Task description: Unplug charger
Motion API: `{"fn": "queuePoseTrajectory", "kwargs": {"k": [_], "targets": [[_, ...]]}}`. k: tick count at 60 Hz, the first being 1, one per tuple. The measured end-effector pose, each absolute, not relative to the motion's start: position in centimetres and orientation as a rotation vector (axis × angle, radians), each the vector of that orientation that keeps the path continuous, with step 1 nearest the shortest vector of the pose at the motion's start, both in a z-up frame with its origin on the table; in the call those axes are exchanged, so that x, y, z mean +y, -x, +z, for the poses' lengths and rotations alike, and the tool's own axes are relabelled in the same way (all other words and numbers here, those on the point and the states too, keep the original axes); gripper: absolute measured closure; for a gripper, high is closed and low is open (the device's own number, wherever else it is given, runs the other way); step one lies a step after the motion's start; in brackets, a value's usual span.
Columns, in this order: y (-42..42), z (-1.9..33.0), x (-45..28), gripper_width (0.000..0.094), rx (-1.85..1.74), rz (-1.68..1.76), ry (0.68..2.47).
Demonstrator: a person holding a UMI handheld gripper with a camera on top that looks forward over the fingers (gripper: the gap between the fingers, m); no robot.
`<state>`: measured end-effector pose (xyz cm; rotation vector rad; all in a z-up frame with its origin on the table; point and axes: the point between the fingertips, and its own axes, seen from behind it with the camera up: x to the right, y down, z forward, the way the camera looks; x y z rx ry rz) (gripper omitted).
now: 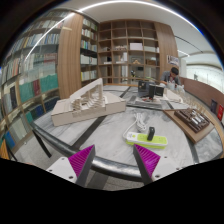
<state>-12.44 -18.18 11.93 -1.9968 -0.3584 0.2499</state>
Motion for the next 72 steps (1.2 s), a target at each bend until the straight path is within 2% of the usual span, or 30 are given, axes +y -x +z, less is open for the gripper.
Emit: {"fn": "queuePoseTrajectory", "kwargs": {"k": [13, 26, 30, 35, 36, 37, 39, 40, 41, 48, 65, 68, 72], "targets": [[5.3, 10.2, -9.6, 0.0163, -0.226, 0.079, 1.973], [0.5, 5.9, -2.0, 0.0187, -0.111, 0.014, 2.002], [0.4, 4.7, 0.0, 0.0261, -0.131, 0.02, 2.0], [1.8, 3.5, 1.9, 0.0454, -0.198, 0.056, 1.993], [2.2, 2.9, 2.1, 0.045, -0.217, 0.065, 2.005], [2.7, 2.3, 1.9, 0.052, -0.238, 0.075, 2.024], [2.7, 2.7, 2.5, 0.0672, -0.241, 0.097, 1.992], [2.5, 2.5, 2.5, 0.0663, -0.229, 0.083, 2.001], [2.3, 2.6, 2.6, 0.0775, -0.212, 0.075, 2.003], [2.1, 2.7, 2.5, 0.0853, -0.188, 0.101, 1.999], [2.0, 3.2, 2.2, 0.0878, -0.202, 0.144, 2.012], [1.7, 5.8, 2.5, 0.0878, -0.166, 0.14, 1.927], [0.2, 12.8, 2.5, 0.0878, -0.212, 0.0, 1.729]]}}
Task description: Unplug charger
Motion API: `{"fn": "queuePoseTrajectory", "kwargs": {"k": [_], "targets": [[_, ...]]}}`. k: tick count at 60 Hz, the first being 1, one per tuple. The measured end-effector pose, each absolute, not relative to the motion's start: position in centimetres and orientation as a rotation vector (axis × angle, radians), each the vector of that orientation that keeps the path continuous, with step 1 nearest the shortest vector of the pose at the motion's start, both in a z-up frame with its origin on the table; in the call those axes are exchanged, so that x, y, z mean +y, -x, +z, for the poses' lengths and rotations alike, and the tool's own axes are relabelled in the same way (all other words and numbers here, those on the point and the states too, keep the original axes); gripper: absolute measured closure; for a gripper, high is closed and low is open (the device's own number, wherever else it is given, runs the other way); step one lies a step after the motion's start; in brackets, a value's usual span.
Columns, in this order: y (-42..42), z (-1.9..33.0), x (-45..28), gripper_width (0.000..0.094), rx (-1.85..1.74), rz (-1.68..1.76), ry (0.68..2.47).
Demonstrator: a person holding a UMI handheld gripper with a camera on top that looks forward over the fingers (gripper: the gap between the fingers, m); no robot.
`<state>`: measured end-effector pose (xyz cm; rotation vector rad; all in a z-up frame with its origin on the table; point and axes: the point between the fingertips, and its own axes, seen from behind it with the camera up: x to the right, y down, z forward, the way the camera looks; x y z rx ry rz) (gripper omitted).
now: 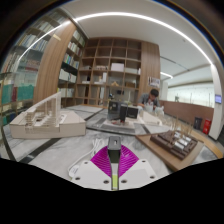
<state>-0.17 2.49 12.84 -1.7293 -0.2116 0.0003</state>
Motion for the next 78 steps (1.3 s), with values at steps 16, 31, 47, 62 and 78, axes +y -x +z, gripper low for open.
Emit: {"fn": "queuePoseTrajectory", "kwargs": {"k": [16, 31, 47, 62, 78], "targets": [[-6.6, 17.1, 1.6, 0.0879, -0.124, 0.004, 1.773], [-11.2, 3.4, -1.0, 0.0877, -0.094, 0.025, 2.106], [-11.0, -0.2, -0.9, 0.0773, -0.082, 0.083, 2.196], [-12.0, 0.2, -1.3, 0.0178, -0.043, 0.068, 2.19], [-11.1, 5.7, -7.0, 0.011, -0.087, 0.089, 2.134]]}}
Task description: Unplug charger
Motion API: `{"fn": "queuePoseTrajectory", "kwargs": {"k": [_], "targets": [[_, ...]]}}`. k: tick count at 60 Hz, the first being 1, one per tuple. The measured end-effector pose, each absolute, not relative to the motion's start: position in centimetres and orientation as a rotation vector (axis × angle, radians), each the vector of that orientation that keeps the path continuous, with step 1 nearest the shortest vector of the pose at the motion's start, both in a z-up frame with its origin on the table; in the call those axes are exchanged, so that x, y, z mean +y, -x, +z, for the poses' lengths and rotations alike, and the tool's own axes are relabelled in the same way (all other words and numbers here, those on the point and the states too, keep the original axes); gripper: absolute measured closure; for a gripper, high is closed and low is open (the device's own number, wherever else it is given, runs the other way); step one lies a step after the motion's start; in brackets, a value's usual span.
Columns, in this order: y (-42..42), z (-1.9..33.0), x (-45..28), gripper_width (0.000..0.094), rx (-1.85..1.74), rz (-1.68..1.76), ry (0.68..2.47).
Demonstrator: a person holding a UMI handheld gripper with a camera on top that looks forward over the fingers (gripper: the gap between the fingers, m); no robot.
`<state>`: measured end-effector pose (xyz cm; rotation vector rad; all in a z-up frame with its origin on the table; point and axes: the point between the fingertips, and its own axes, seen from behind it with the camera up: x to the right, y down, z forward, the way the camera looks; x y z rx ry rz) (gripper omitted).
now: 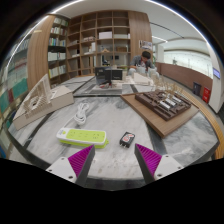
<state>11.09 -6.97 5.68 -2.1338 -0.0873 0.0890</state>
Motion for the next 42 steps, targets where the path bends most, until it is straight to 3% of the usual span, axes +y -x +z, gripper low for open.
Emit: {"fn": "queuePoseTrajectory", "kwargs": {"k": [15, 32, 42], "targets": [[-8.5, 10.2, -16.1, 0.009, -0.154, 0.12, 2.07], [-7.3, 11.1, -19.4, 0.0088, -0.232, 0.184, 2.02], [-8.8, 10.9, -19.0, 0.0095, -0.096, 0.245, 2.019]]}}
